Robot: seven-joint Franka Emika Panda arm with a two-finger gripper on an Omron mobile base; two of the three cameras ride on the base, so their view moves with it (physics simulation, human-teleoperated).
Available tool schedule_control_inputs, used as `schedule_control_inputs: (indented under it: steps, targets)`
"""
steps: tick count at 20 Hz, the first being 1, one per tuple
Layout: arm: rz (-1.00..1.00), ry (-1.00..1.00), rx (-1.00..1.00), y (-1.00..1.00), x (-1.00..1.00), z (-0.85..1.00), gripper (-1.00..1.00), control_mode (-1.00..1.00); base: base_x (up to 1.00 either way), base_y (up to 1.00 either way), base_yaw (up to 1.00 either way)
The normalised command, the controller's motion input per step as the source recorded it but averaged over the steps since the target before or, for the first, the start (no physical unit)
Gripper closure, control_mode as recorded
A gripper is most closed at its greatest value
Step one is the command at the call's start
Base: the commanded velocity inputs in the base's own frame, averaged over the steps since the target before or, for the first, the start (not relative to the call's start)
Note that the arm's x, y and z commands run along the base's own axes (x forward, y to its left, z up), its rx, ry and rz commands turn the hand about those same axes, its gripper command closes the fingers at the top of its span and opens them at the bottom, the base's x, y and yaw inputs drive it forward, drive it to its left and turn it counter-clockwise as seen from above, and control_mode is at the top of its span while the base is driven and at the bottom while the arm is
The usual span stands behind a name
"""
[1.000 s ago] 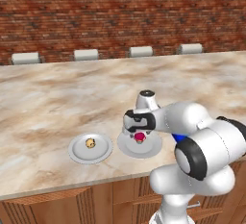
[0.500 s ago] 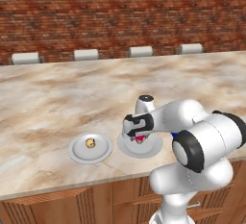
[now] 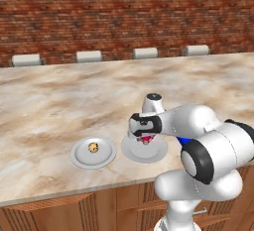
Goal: Move the dessert items from the plates to the tray.
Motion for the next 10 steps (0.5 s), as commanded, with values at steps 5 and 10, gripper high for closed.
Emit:
schedule_control_inputs:
  steps: [5,10]
  targets:
    - [-0.14,0.0,0.0,-0.63,0.0,0.69,1.0,-1.0,0.0,0.0,0.0]
    - [-0.19,0.07,0.0,-0.99,0.0,0.33,1.0,-1.0,0.0,0.0,0.0]
